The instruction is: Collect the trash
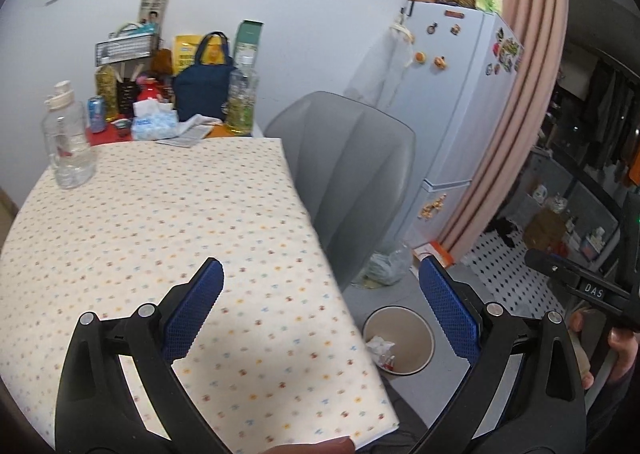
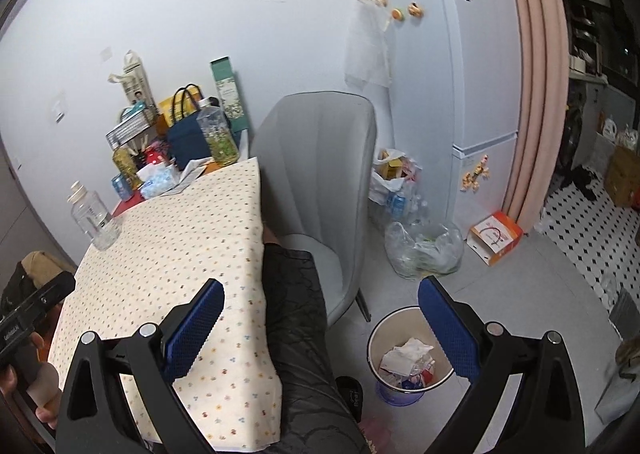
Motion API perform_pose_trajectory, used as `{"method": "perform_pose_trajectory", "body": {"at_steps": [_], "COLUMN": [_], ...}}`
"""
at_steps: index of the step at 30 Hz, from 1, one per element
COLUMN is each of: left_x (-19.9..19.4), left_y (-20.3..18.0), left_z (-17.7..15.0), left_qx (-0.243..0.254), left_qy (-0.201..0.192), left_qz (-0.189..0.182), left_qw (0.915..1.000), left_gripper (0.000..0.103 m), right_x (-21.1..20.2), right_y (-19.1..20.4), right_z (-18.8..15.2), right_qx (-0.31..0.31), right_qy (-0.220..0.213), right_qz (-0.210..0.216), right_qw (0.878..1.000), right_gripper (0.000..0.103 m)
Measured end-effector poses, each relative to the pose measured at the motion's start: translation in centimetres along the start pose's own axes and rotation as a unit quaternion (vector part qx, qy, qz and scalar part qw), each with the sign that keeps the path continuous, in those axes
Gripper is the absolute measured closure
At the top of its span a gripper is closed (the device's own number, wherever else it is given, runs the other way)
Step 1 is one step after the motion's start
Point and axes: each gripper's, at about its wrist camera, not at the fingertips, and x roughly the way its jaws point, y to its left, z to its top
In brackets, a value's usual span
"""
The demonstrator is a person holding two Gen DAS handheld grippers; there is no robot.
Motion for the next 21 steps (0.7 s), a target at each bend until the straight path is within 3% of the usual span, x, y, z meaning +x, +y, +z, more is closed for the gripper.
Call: {"method": "perform_pose_trajectory", "body": {"at_steps": [12,21], "left_x": [-3.9,-4.7], "left_y": [3.0,4.0], "left_z": [-1.4,-1.5], "left_qx": [-0.014,-0.026], "left_qy": [-0.022,-0.031], "left_qz": [0.044,0.051], "left_qw": [0.9987,0.9979], "left_gripper": [0.006,0.006], "right_x": [-1.6,-1.0], "right_y": [3.4,4.7], "right_z": [-1.1,-1.5], "right_qx": [-0.056,-0.073], "right_qy": [-0.01,-0.001], "right_qz": [0.028,0.041], "right_qw": [0.998,0.996], "right_gripper": [0.008,0.008]}}
